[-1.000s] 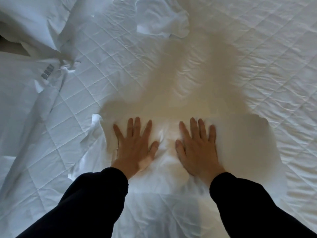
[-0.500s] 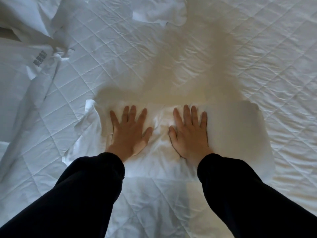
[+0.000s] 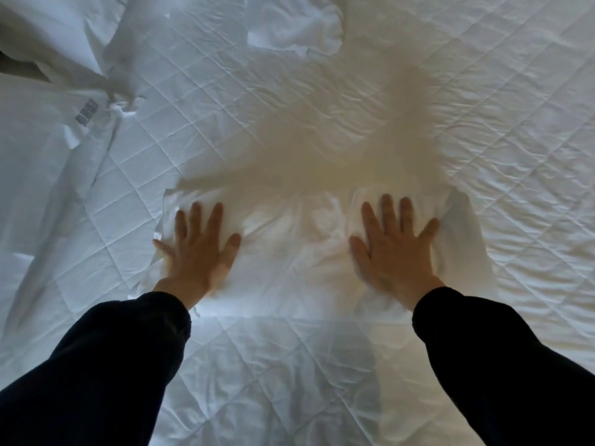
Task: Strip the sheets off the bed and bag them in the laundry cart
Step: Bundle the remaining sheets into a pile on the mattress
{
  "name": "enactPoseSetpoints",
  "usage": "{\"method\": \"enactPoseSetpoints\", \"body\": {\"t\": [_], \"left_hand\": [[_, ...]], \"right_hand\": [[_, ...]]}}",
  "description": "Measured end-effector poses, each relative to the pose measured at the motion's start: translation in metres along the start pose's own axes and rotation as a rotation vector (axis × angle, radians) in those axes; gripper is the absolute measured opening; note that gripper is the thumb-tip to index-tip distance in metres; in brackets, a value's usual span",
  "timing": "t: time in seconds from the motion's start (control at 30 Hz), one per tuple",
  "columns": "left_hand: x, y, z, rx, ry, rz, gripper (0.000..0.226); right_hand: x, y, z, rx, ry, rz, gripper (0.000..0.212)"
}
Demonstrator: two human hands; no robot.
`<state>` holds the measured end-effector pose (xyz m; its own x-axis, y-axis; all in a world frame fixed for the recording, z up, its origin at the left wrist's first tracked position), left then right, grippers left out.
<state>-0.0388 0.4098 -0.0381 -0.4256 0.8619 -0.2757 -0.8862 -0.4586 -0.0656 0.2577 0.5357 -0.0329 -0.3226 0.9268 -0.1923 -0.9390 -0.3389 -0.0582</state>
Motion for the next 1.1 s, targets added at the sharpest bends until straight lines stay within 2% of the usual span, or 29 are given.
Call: {"method": "enactPoseSetpoints", "body": {"t": [0.3,0.43,0.53,0.63,0.7,0.77,0.83,0.9,0.97,1.0,1.07,1.1], "left_hand": [[0.006,0.002,-0.008,-0.028,-0.028,-0.003,0.069],[-0.014,-0.004,0.009,-0.057,-0.141,-0.051,0.073],[-0.041,-0.019,0.014,-0.123,-0.195,-0.061,0.065],[-0.079,-0.032,0.015,-0.208,-0.298,0.039,0.053],[-0.103,-0.029,0.008,-0.361,-0.321,0.231,0.056],[-0.123,-0.023,-0.001,-0.598,-0.292,0.488,0.079],[-0.136,-0.015,-0.021,-0.982,-0.254,0.762,0.096],[-0.138,-0.020,-0.047,-1.451,-0.166,0.951,0.101],[-0.131,-0.038,-0.055,-1.748,-0.014,0.973,0.092],[-0.125,-0.044,-0.053,-1.776,0.032,0.933,0.084],[-0.117,-0.046,-0.046,-1.772,0.007,0.916,0.070],[-0.115,-0.042,-0.042,-1.765,-0.042,0.930,0.063]], "right_hand": [[0.011,0.006,-0.005,-0.059,0.074,-0.001,0.073],[0.032,0.028,0.019,0.102,0.072,0.070,0.069],[0.060,0.053,0.023,0.142,0.179,0.196,0.069],[0.074,0.055,0.022,0.127,0.288,0.198,0.079],[0.072,0.055,0.025,0.134,0.315,0.163,0.083],[0.066,0.056,0.032,0.136,0.302,0.141,0.084],[0.060,0.057,0.040,0.125,0.282,0.131,0.080],[0.052,0.055,0.044,0.110,0.292,0.132,0.079],[0.044,0.050,0.041,0.102,0.360,0.112,0.084],[0.039,0.045,0.038,0.104,0.413,0.095,0.087],[0.027,0.034,0.032,0.137,0.524,0.059,0.086],[0.020,0.029,0.029,0.153,0.575,0.055,0.079]]}}
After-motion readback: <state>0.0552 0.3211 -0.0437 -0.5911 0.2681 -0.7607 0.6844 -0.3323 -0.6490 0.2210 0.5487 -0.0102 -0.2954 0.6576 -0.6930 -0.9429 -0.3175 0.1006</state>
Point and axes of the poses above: each hand's wrist, its own x-axis towards the middle knuckle, its own z-axis out of the back of the hand, y = z × x, the point moved 8 cm from there along x, towards the middle knuckle, and after that the axes turned 6 degrees about -z, right-handed, at the moved point
